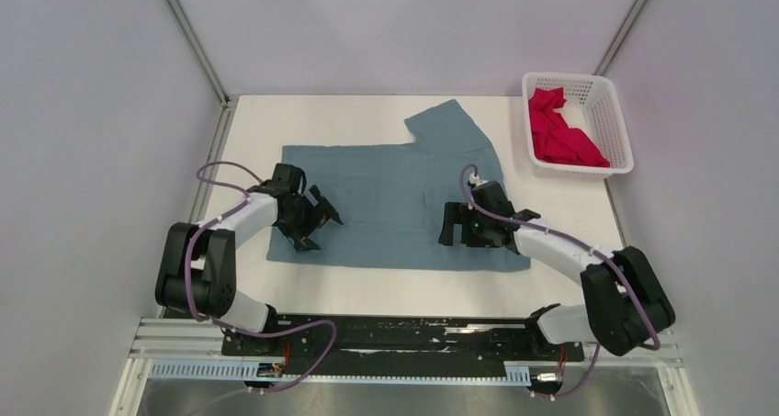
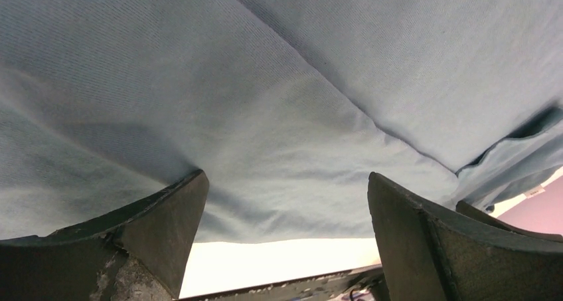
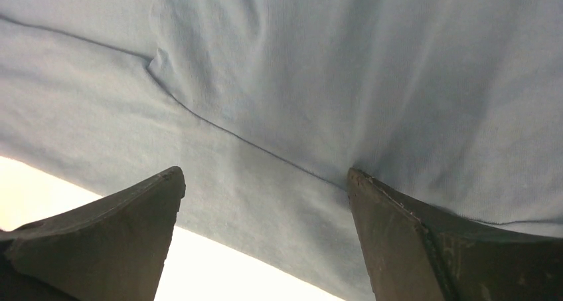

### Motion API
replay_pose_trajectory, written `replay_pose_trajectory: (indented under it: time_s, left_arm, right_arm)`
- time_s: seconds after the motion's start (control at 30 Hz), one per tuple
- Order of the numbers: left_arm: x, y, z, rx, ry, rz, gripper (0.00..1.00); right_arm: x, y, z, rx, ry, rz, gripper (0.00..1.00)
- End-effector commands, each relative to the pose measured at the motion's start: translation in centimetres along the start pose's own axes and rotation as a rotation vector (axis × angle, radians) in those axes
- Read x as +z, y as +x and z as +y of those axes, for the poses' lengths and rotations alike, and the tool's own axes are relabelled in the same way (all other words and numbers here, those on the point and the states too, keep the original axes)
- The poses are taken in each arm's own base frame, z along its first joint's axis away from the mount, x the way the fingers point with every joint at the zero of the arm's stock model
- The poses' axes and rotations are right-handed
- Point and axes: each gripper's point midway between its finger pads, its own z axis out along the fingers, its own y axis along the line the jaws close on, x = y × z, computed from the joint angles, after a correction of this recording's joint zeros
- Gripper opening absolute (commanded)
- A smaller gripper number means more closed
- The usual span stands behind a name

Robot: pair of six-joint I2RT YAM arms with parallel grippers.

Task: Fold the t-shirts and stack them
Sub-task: Fold the flattened tshirt in 1/3 of the way

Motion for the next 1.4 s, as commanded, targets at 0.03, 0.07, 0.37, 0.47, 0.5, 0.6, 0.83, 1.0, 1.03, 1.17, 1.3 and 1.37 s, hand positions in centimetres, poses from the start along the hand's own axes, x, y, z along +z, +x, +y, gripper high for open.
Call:
replay_pose_trajectory:
  time_s: [0.03, 0.07, 0.37, 0.47, 0.5, 0.6, 0.83, 1.0, 1.03, 1.17, 1.3, 1.37]
  left_arm:
    - [0.9, 4.8, 5.7, 0.006, -0.167, 0.055, 1.0]
    - [0.8, 5.5, 6.0, 0.003, -0.172, 0.056, 1.0]
    - [-0.9, 9.5, 11.0, -0.058, -0.252, 0.045, 1.0]
    - [-1.2, 9.8, 10.4, -0.065, -0.196, 0.039, 1.0]
    - [-1.5, 9.9, 10.4, -0.069, -0.199, 0.041, 1.0]
    - [-2.8, 9.7, 10.9, -0.075, -0.249, 0.021, 1.0]
    - [-5.4, 7.4, 7.6, 0.005, -0.123, -0.094, 1.0]
    - [-7.8, 2.4, 1.3, 0.11, 0.006, -0.264, 1.0]
    - [-8.8, 0.9, -0.3, 0.114, 0.019, -0.299, 1.0]
    - [-10.5, -5.3, -1.2, 0.091, -0.04, -0.403, 1.0]
    - [-11.0, -11.9, -1.3, 0.076, -0.037, -0.444, 1.0]
    - [-10.8, -15.3, -0.6, 0.082, -0.066, -0.45, 1.0]
  right_arm:
    - [-3.0, 8.8, -0.5, 0.078, 0.02, 0.235, 1.0]
    - [-3.4, 9.5, -0.2, 0.08, 0.007, 0.243, 1.0]
    - [-6.1, 12.3, -0.7, 0.134, 0.049, 0.244, 1.0]
    - [-6.6, 11.8, -0.6, 0.159, 0.049, 0.214, 1.0]
    - [-6.8, 11.6, -0.9, 0.171, 0.074, 0.206, 1.0]
    - [-7.3, 10.8, -1.2, 0.194, 0.107, 0.174, 1.0]
    - [-8.6, 6.7, -0.3, 0.156, 0.1, 0.035, 1.0]
    - [-10.6, -2.0, 2.5, 0.089, 0.047, -0.246, 1.0]
    - [-11.0, -3.8, 3.3, 0.082, 0.035, -0.298, 1.0]
    - [-10.9, -8.9, 4.1, 0.06, 0.034, -0.361, 1.0]
    - [-9.6, -12.7, 3.3, 0.085, 0.043, -0.386, 1.0]
    - [-9.1, -14.2, 2.9, 0.096, 0.029, -0.392, 1.0]
